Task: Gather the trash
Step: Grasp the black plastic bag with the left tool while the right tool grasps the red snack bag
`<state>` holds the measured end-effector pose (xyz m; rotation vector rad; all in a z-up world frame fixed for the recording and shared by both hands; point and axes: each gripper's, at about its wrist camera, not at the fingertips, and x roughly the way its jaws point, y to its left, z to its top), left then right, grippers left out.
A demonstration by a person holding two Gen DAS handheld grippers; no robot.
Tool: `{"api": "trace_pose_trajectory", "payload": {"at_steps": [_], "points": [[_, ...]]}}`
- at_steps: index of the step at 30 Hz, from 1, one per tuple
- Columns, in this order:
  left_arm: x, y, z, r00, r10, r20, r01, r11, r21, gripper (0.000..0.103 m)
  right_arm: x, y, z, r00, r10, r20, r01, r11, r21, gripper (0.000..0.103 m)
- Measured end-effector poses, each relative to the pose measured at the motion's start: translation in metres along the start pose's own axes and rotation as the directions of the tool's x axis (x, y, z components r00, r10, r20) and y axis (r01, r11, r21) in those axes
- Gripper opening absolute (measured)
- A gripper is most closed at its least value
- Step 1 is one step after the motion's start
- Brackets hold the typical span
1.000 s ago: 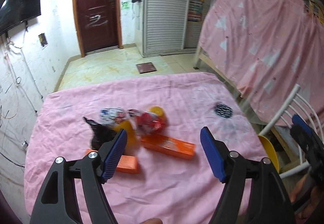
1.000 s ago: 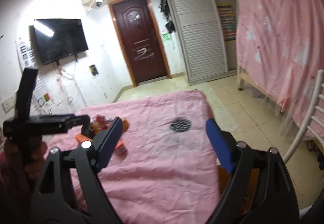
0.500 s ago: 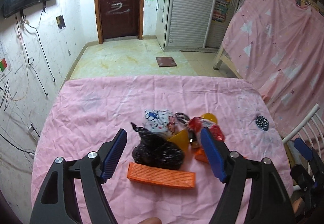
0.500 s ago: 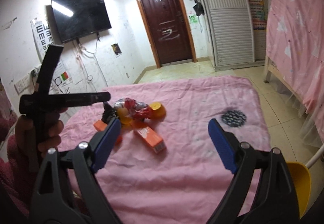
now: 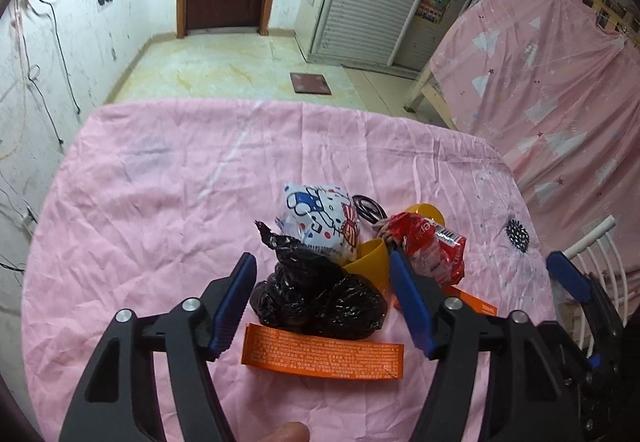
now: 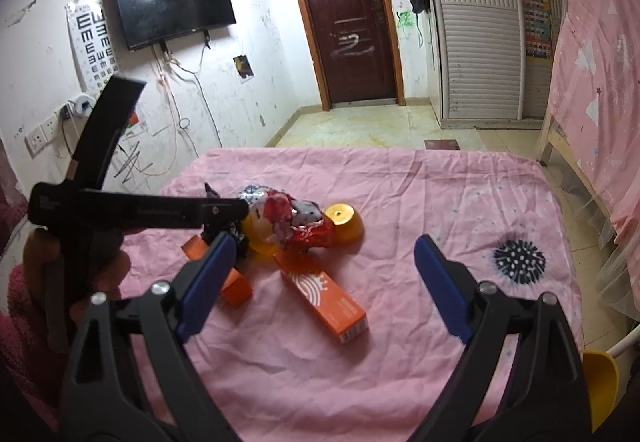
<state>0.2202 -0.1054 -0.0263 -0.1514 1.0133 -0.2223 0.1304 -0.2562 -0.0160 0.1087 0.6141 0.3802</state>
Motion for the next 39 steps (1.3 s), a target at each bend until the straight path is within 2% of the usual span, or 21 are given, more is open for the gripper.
{"api": "trace_pose_trajectory", "payload": {"at_steps": [3, 5, 7, 9, 13, 21, 23, 25, 29, 31, 34, 39], "points": [[0.005, 0.003, -0.001, 1.0, -0.019, -0.013, 0.019, 1.0, -0.009, 0.05, 0.01, 0.005, 0.003, 1.0, 0.004, -0.014, -0.004, 1.0, -0.015, 0.088], [0.007, 0.006, -0.001, 1.0, -0.026, -0.014, 0.026, 1.0, -0.015, 0.039, 0.017, 0.009, 0.005, 1.0, 0.005, -0.024, -0.005, 1.0, -0.027, 0.088], [0.005, 0.009, -0.003, 0.999, -0.05, -0.005, 0.05, 0.999, -0.02, 0.022, 0.022, 0.012, 0.006, 0.999, 0.003, -0.033, -0.005, 0.999, -0.038, 0.088], [0.003, 0.013, -0.005, 0.999, -0.05, 0.011, 0.051, 0.998, -0.025, 0.016, 0.029, 0.017, 0.008, 0.999, 0.0, -0.042, -0.002, 0.999, -0.052, 0.088], [-0.002, 0.019, -0.006, 0.999, -0.041, 0.036, 0.043, 0.999, -0.034, 0.012, 0.04, 0.021, 0.01, 0.998, -0.011, -0.061, 0.006, 0.998, -0.067, 0.088], [-0.017, 0.031, -0.004, 0.996, -0.055, 0.071, 0.059, 0.997, -0.058, 0.011, 0.06, 0.027, 0.014, 0.995, -0.023, -0.1, 0.015, 0.997, -0.079, 0.088], [-0.022, 0.033, -0.003, 0.995, -0.052, 0.084, 0.057, 0.996, -0.062, 0.011, 0.064, 0.028, 0.016, 0.994, -0.023, -0.107, 0.015, 0.997, -0.077, 0.081], [-0.026, 0.035, -0.003, 0.995, -0.049, 0.092, 0.055, 0.996, -0.065, 0.011, 0.067, 0.028, 0.017, 0.993, -0.027, -0.113, 0.019, 0.997, -0.077, 0.069], [-0.03, 0.037, -0.004, 0.994, -0.041, 0.103, 0.048, 0.996, -0.07, 0.011, 0.075, 0.028, 0.016, 0.991, -0.028, -0.132, 0.019, 0.997, -0.07, 0.057], [-0.032, 0.039, -0.004, 0.994, -0.037, 0.108, 0.045, 0.996, -0.073, 0.011, 0.078, 0.028, 0.014, 0.99, -0.034, -0.138, 0.024, 0.997, -0.072, 0.039], [-0.034, 0.039, -0.004, 0.993, -0.033, 0.112, 0.041, 0.996, -0.076, 0.011, 0.076, 0.026, 0.014, 0.991, -0.047, -0.129, 0.038, 0.997, -0.072, 0.028], [-0.04, 0.038, -0.006, 0.992, -0.03, 0.124, 0.039, 0.996, -0.077, 0.011, 0.066, 0.026, 0.014, 0.994, -0.059, -0.096, 0.052, 0.996, -0.066, 0.024]]}}
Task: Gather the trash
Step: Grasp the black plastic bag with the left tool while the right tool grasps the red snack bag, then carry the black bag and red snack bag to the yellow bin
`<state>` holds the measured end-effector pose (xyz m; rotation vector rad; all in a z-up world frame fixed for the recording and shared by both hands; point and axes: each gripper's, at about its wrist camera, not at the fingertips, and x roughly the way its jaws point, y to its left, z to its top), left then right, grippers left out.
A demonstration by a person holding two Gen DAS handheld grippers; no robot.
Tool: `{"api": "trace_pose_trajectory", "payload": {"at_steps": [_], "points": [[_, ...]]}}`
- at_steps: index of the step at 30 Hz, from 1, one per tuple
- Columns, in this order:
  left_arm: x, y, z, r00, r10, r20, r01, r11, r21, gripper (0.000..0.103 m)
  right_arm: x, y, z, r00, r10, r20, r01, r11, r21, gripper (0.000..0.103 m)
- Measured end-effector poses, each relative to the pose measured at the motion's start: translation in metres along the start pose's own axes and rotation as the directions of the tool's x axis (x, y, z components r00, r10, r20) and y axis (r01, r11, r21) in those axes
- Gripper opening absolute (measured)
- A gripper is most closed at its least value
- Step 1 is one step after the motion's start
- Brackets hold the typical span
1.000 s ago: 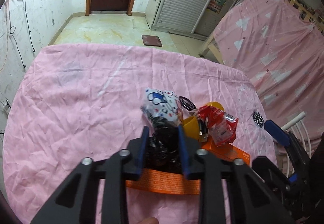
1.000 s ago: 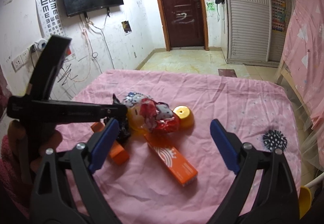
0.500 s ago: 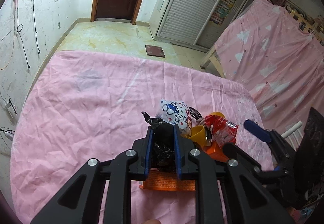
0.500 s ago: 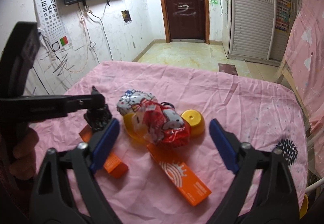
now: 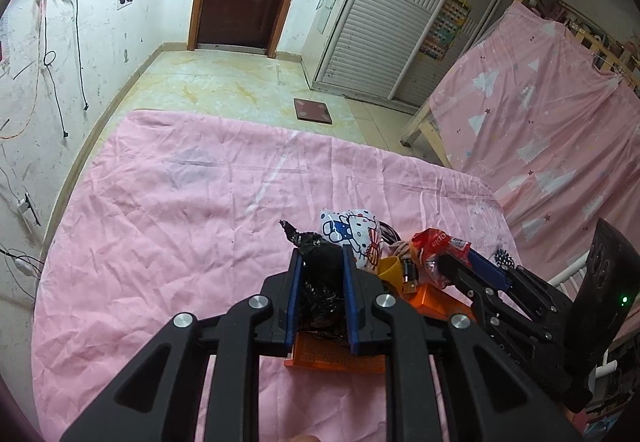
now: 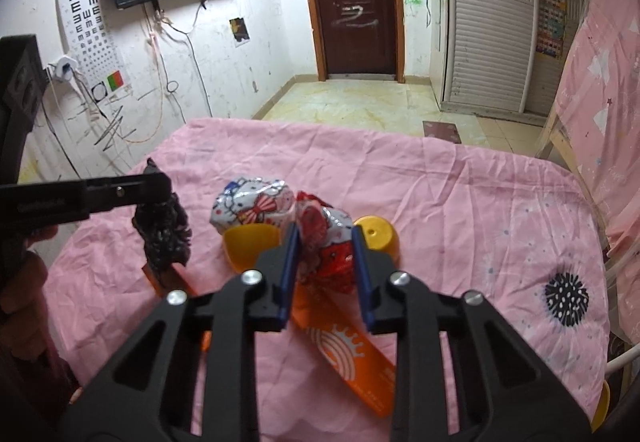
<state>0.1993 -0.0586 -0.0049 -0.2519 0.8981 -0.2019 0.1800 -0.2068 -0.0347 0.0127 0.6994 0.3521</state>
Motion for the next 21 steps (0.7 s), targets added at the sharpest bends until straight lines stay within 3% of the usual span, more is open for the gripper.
{"api": "trace_pose_trajectory", "payload": {"at_steps": [21], "points": [[-0.035, -0.047, -0.006, 0.998, 0.012, 0.067, -0.017, 0.997, 0.071, 0.011, -0.071, -0.029, -0.01, 0.991, -0.01, 0.137, 0.001, 0.998, 0.062, 0.024]]}}
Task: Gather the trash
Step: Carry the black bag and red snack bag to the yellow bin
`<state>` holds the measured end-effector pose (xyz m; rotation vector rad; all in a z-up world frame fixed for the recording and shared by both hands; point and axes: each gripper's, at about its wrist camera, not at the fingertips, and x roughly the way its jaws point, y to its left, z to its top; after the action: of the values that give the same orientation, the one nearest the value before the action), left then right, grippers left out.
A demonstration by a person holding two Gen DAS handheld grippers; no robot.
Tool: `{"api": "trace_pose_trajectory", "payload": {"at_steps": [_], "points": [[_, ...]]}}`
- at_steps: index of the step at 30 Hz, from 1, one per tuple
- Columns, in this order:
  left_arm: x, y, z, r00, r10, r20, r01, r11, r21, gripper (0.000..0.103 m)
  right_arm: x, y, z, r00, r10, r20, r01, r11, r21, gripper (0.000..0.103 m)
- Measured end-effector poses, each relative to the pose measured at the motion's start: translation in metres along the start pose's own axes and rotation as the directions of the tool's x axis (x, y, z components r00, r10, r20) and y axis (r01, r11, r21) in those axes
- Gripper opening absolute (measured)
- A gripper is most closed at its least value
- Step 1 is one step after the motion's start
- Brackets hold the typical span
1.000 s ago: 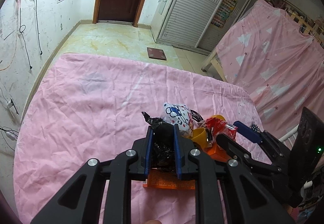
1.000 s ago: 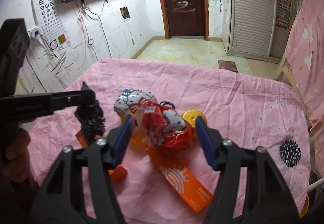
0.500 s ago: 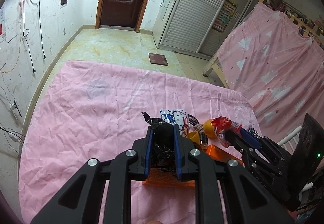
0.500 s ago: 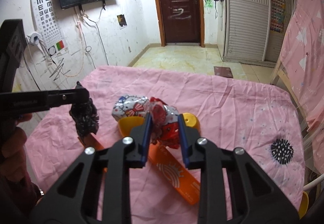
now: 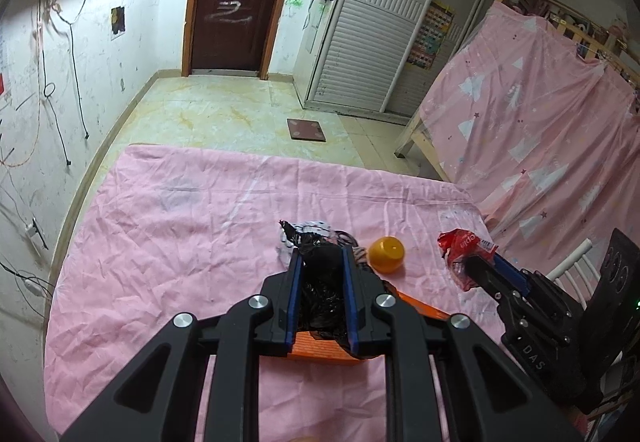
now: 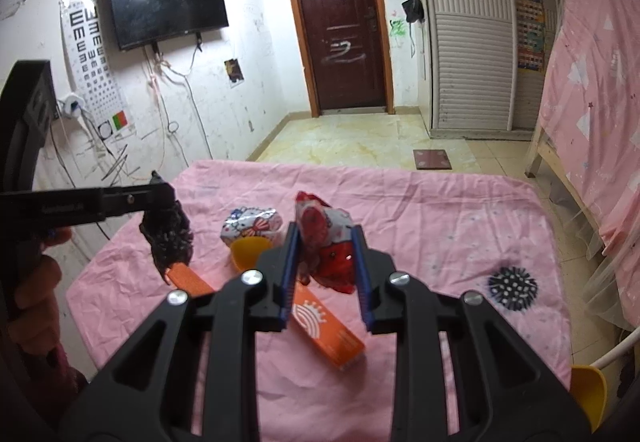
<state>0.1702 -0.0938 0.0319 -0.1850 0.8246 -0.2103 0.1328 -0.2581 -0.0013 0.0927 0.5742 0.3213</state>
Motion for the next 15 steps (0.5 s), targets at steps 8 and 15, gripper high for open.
{"api": "trace_pose_trajectory", "payload": {"at_steps": [8, 15], "points": [[-0.009, -0.034, -0.006, 1.0, -0.014, 0.01, 0.013, 0.999, 0.051, 0.011, -0.031, -0.026, -0.007, 0.998, -0.027, 0.05, 0.024, 0.998, 0.052, 0.024], [-0.008, -0.075, -0.011, 0.999, -0.045, 0.002, 0.044, 0.993, 0.111, 0.011, -0.073, -0.064, -0.017, 0.991, -0.093, 0.099, 0.082, 0.991, 0.11, 0.024]]}}
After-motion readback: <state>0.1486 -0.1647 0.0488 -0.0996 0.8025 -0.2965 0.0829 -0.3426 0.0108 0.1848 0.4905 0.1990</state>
